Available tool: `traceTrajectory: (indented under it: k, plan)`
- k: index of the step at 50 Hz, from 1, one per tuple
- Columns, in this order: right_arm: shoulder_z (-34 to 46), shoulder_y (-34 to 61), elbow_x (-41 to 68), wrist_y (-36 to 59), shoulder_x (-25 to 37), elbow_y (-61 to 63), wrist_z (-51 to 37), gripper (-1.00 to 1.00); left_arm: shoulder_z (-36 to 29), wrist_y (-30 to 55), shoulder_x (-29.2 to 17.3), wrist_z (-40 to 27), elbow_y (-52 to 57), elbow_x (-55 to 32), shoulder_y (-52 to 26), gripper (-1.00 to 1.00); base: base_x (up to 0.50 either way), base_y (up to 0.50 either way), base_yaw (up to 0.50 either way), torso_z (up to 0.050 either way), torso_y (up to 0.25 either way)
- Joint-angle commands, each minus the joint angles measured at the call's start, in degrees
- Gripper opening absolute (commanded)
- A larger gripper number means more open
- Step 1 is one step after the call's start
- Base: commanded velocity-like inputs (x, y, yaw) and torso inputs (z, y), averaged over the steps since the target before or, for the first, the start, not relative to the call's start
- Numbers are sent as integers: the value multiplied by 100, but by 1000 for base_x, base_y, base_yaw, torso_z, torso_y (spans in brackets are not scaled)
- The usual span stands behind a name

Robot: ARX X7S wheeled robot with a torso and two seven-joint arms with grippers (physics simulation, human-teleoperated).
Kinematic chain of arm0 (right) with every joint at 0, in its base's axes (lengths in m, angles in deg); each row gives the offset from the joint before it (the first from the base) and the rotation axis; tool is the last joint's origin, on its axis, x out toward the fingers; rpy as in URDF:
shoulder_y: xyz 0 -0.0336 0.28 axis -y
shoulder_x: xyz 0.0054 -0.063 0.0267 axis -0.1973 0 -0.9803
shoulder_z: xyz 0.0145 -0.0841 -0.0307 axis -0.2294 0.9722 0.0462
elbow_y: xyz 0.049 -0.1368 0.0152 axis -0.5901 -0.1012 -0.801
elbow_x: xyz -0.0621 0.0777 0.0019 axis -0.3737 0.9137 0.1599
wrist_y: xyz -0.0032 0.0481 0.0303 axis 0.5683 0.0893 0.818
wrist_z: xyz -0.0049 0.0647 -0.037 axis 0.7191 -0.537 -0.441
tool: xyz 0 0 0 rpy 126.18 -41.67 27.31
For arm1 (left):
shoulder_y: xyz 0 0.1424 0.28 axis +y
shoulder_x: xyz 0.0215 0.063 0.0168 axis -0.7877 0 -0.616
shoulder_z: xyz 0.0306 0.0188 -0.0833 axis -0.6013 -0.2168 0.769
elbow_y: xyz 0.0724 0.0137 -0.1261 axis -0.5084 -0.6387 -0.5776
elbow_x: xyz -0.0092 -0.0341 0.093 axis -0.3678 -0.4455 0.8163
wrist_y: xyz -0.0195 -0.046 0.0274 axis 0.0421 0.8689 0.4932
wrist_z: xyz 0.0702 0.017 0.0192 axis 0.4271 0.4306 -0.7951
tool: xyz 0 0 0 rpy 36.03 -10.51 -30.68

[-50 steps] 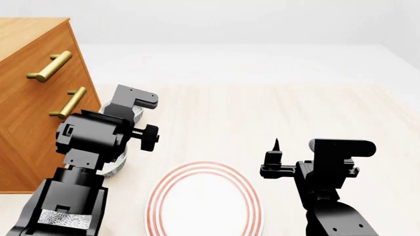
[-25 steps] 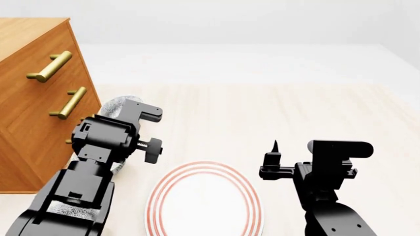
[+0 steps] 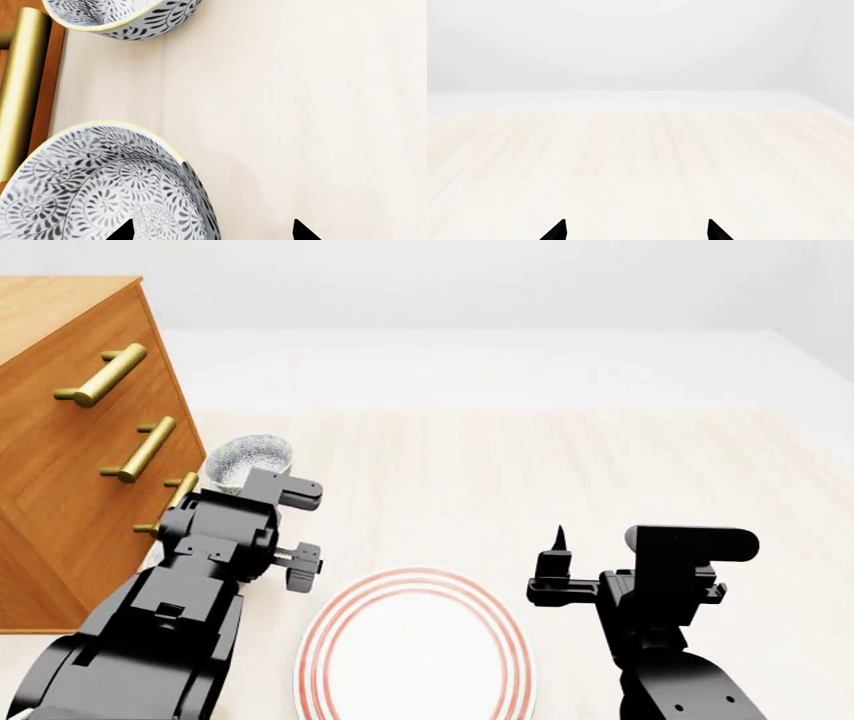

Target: Put the bowl in the middle on the plate.

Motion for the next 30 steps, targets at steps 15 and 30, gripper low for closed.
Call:
traceTrajectory:
  k: [15,30]
  plan:
    - [-19,3,102,-50,33,-24,-54,100,22,-401,108,41,-279,346,6,-100,0,0,0,0,0]
    - [-45,7,130,-86,79,-2,-109,100,-1446,3157,-834,1826,7639,1157,1992,-100,0,0,0,0,0]
